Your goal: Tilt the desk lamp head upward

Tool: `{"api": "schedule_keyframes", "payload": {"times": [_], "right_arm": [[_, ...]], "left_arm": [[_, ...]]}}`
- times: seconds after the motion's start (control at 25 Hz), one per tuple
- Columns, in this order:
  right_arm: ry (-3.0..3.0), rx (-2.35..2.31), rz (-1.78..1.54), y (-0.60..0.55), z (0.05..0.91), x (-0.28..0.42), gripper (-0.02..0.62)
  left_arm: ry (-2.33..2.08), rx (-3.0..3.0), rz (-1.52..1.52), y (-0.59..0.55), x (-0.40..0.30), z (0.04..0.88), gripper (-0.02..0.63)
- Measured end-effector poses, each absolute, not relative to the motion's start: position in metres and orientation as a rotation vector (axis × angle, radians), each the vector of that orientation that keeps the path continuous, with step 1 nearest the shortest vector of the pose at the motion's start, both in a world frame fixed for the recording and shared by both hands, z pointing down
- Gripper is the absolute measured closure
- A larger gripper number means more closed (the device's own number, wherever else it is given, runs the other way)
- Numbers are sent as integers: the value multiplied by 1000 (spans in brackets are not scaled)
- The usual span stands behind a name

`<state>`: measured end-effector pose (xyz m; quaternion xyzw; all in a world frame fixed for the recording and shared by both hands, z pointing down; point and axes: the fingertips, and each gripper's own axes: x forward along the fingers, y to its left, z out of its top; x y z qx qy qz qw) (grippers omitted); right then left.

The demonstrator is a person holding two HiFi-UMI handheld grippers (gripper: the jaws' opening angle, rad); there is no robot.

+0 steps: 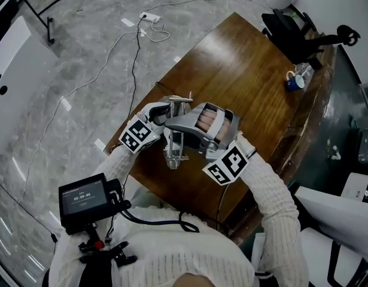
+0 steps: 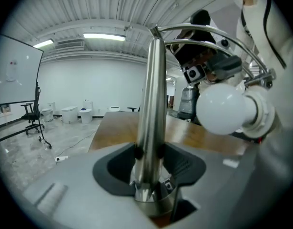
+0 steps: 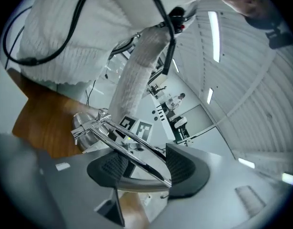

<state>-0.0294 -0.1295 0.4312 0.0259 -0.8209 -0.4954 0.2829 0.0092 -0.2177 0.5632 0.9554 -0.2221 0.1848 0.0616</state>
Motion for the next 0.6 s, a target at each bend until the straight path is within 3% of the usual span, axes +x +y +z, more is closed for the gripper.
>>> {"api": "schedule_keyframes", "payload": {"times": [0.6], "right_arm": [[-2587, -177, -505, -138, 378, -32, 342]], "left_arm": [[-687, 2885, 559, -219, 7, 567, 420]]}}
